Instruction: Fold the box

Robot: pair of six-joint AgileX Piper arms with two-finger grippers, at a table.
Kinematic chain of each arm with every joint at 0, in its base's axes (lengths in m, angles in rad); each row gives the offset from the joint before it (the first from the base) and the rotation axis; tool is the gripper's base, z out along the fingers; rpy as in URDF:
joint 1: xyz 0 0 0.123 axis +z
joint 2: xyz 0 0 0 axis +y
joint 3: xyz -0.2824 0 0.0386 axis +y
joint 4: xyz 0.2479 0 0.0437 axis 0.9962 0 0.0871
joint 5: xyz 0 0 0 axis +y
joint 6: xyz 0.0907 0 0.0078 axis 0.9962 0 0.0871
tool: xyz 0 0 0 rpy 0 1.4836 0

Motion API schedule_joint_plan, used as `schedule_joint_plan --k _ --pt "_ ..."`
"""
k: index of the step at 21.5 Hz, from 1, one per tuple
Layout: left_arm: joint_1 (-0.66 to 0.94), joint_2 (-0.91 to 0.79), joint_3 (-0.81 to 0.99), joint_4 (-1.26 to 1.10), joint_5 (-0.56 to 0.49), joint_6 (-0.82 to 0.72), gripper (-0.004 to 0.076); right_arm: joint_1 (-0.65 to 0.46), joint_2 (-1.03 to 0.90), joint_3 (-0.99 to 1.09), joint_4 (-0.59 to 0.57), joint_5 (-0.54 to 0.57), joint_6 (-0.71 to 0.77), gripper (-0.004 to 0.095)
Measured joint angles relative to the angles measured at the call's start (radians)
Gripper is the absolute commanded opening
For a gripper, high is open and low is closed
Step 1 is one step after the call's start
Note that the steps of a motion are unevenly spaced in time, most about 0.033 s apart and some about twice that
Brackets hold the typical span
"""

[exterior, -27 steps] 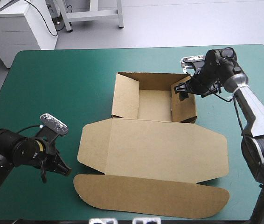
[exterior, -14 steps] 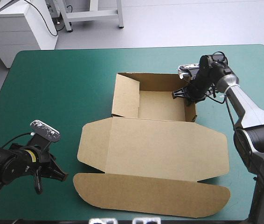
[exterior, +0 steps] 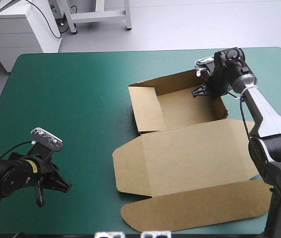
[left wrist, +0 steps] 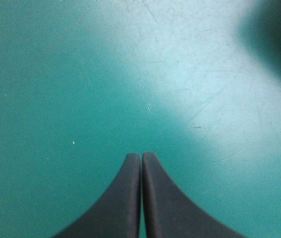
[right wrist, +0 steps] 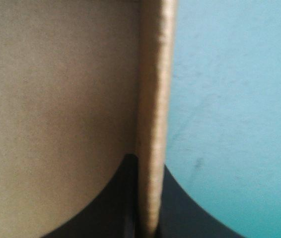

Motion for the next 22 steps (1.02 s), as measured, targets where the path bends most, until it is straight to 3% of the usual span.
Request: schedule_joint_plan --k 1,5,16,22 --pt "0.0 0.0 0.0 0.0 0.0 0.0 -0.0008 -0.005 0.0 -0.03 -0.062 0.012 0.003 -0.002" --pt "0.0 0.0 0.0 0.001 0.0 -0.011 -0.0008 -0.107 0.0 -0.094 -0.102 0.021 0.003 -0.002" --pt "0.0 0.0 0.001 0.02 0.005 -0.018 -0.0008 -0.679 0.0 -0.1 0.071 0.02 -0.013 -0.002" --pt "0.0 0.0 0.001 0.021 0.005 -0.018 -0.0008 -0.747 0.0 -0.1 0.073 0.02 -0.021 0.0036"
